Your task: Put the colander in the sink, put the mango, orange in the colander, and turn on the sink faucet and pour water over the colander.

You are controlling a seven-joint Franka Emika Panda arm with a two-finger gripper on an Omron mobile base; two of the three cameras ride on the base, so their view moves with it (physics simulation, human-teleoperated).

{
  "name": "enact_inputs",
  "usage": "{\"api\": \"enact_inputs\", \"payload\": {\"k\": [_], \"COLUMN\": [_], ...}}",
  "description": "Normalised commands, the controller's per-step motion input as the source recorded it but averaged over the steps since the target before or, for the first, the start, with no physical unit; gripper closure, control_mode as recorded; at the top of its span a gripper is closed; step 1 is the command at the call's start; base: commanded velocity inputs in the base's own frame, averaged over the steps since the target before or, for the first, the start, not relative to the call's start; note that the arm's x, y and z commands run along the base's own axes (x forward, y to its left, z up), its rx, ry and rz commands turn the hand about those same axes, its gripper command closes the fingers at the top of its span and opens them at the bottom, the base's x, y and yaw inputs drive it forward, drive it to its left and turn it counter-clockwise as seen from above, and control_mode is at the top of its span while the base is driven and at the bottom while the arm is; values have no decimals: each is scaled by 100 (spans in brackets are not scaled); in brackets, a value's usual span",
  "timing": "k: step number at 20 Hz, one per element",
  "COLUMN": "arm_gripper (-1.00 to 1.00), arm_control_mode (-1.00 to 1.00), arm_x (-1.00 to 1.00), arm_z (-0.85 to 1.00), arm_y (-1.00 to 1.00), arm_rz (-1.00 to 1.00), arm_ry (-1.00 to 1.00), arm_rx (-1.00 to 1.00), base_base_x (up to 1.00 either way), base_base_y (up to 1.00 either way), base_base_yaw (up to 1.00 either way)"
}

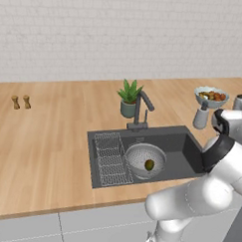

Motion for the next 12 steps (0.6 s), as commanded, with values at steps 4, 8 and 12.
{"api": "enact_inputs", "payload": {"k": [4,8,12], "arm_gripper": [-100,-100,-100], "arm_control_mode": [-100,-100,-100], "arm_x": [-50,-56,-34], "arm_z": [-11,-18,-21], "arm_y": [-46,-27,-5], "arm_rz": [-1,-1,-2], "arm_ry": [0,0,0], "arm_rx": [7,4,1], "base_base_x": [0,0,0], "base_base_y": [0,0,0], "base_base_yaw": [0,0,0]}}
